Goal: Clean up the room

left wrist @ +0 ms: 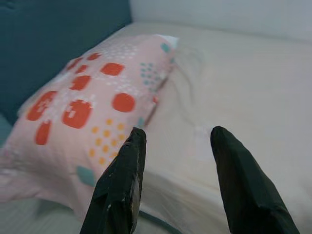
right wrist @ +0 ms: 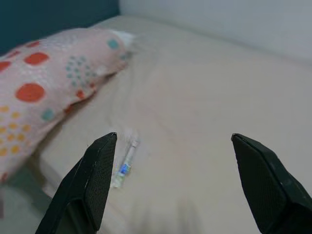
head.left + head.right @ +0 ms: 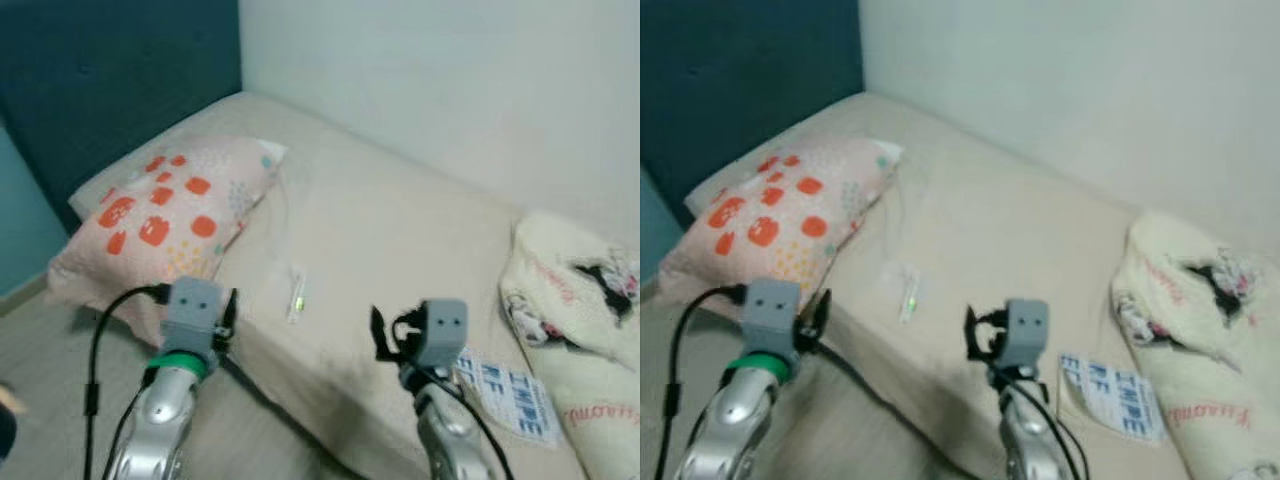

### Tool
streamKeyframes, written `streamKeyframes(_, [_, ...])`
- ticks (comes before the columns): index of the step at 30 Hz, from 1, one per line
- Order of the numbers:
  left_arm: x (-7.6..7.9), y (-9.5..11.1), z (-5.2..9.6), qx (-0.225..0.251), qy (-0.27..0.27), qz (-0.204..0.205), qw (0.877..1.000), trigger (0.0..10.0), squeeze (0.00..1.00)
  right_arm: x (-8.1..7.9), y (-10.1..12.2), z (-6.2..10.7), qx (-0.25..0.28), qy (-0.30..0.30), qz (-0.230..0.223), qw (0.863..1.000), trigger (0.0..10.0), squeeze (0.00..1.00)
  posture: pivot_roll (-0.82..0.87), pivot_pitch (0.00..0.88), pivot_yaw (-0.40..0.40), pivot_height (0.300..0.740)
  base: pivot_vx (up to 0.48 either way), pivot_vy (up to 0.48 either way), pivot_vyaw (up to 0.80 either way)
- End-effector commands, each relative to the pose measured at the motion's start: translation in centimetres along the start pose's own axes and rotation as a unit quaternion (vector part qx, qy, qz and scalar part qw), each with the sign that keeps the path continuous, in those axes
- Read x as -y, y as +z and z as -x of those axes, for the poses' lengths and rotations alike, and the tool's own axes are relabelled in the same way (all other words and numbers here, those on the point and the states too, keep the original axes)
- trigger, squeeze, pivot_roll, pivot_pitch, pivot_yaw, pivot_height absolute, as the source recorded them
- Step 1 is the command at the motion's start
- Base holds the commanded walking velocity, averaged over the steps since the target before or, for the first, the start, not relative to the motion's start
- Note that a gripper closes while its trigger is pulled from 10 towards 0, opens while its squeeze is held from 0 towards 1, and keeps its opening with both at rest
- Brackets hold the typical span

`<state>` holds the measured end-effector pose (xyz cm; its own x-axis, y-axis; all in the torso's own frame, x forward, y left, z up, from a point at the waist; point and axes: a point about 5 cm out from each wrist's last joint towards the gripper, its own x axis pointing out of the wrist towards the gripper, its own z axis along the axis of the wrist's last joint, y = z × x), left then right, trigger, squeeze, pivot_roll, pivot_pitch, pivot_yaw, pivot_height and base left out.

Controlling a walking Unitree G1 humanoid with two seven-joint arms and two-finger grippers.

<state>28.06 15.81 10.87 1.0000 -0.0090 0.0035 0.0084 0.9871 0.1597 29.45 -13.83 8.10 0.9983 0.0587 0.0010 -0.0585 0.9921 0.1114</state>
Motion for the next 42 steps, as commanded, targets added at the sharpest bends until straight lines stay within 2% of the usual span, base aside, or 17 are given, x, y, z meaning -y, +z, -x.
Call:
streamKeyframes(1, [-0.2, -0.6, 0.2, -0.013, 0.003, -0.002, 1.0, 10.0, 0.0, 0.0, -1.1, 0.6, -0.023, -0.003, -0.007, 1.0, 10.0, 0.0, 0.05, 0.046, -0.03, 0.74, 0.356, 0.0, 0.0])
streamKeyframes(7, [-0.1, -0.7, 0.3, -0.015, 0.002, -0.002, 1.0, 10.0, 0.0, 0.1, -1.3, 0.7, -0.031, -0.007, -0.011, 0.999, 10.0, 0.0, 0.05, 0.047, -0.032, 0.74, 0.334, 0.0, -0.53])
streamKeyframes(27, [0.2, -0.9, 0.1, -0.027, -0.005, 0.013, 1.0, 10.0, 0.0, 1.0, -1.6, 0.3, -0.049, -0.031, -0.001, 0.998, 10.0, 0.0, 0.05, 0.043, -0.037, 0.74, 0.0, 0.0, -0.8])
streamKeyframes(42, [0.2, -1.2, 0.2, -0.034, -0.002, 0.008, 0.999, 10.0, 0.0, 0.7, -1.5, 0.2, -0.046, -0.025, 0.0, 0.999, 10.0, 0.0, 0.05, 0.043, -0.04, 0.74, 0.0, 0.0, -0.75])
